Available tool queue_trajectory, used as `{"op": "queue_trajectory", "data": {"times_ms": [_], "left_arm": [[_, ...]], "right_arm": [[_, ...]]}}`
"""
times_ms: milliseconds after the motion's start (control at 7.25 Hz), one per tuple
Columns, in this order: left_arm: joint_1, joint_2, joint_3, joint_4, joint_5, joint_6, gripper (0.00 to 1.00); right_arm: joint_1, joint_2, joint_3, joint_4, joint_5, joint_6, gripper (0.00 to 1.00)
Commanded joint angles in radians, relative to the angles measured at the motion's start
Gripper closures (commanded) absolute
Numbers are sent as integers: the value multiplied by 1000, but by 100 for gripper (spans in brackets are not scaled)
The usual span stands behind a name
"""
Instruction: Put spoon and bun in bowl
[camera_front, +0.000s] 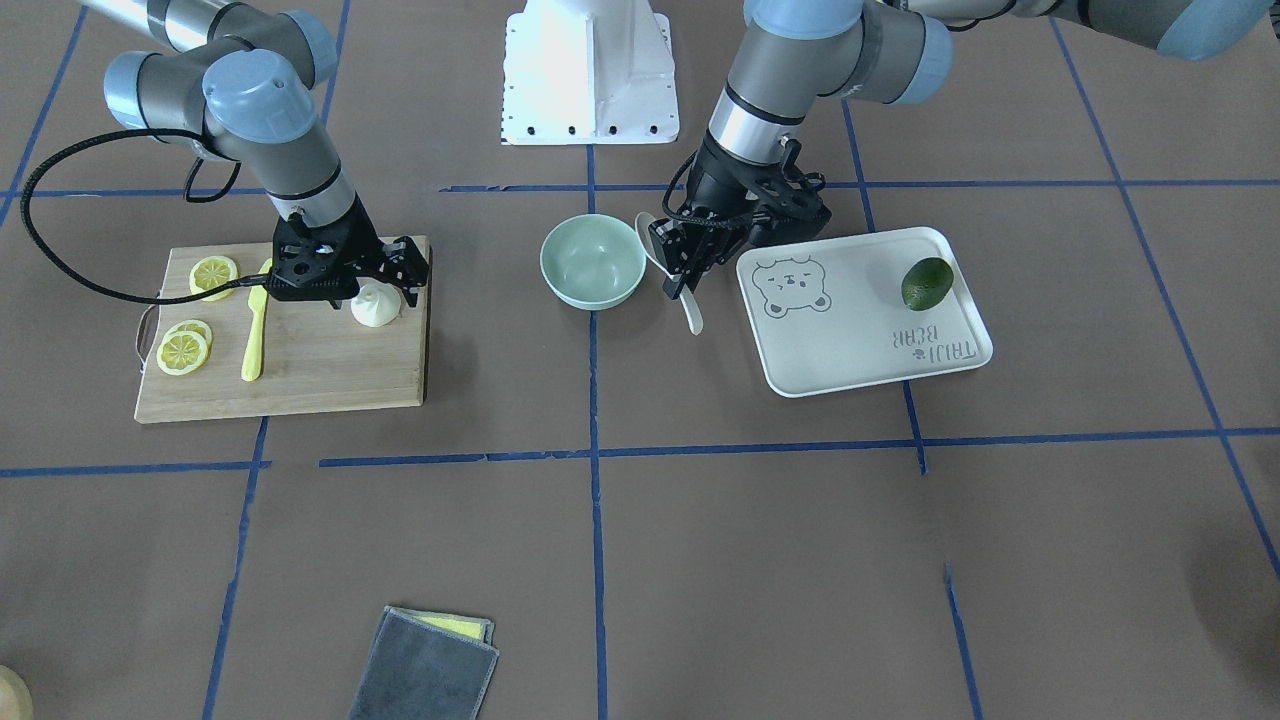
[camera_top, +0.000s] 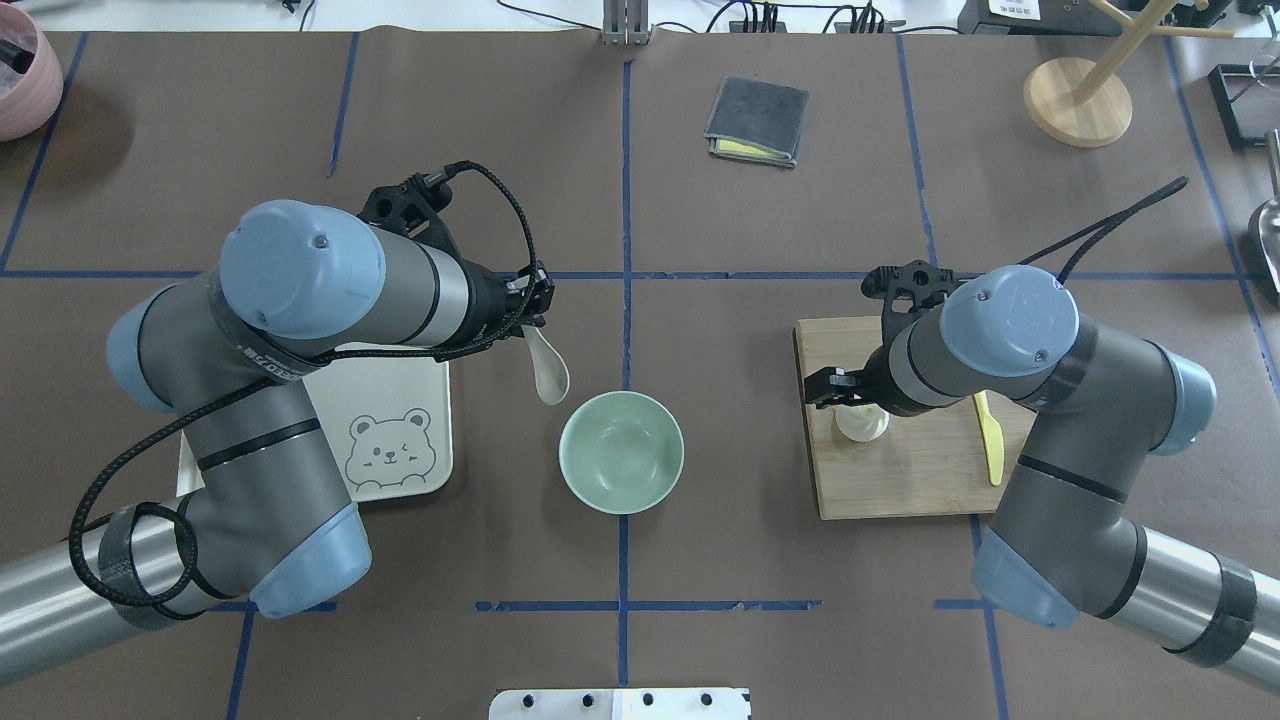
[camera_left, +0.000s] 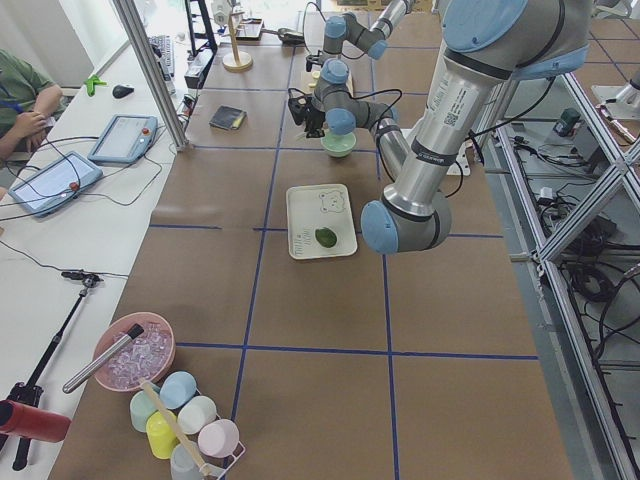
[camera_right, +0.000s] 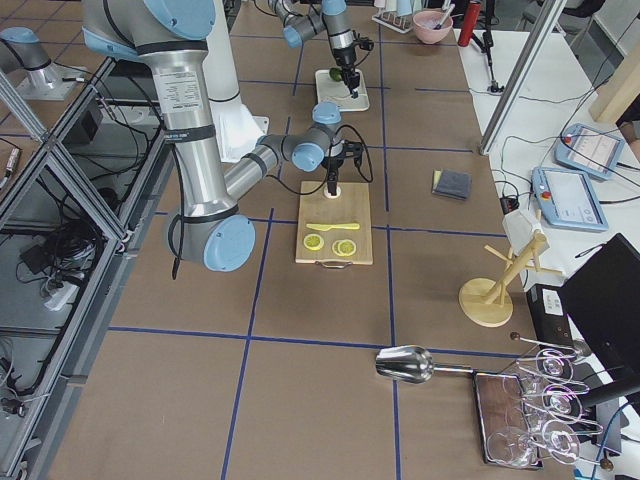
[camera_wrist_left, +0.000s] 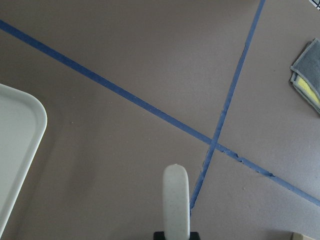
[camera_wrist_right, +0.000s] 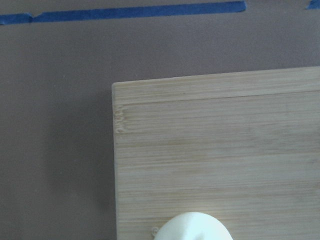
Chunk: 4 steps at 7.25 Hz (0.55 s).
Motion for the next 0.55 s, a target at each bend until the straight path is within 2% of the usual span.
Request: {"op": "queue_trajectory", "data": {"times_ms": [0,276,414], "left_arm": [[6,-4,13,-1,1,-5,100],[27,-13,25,-2,2,-49,100],[53,-49,60,-4,40,-91,100]], "right_arm": [[-3,5,-18,-2,-8,0,27],[-2,3,-17,-3,-6,-1,61],[-2,3,-15,-3,-6,-1,78]]}}
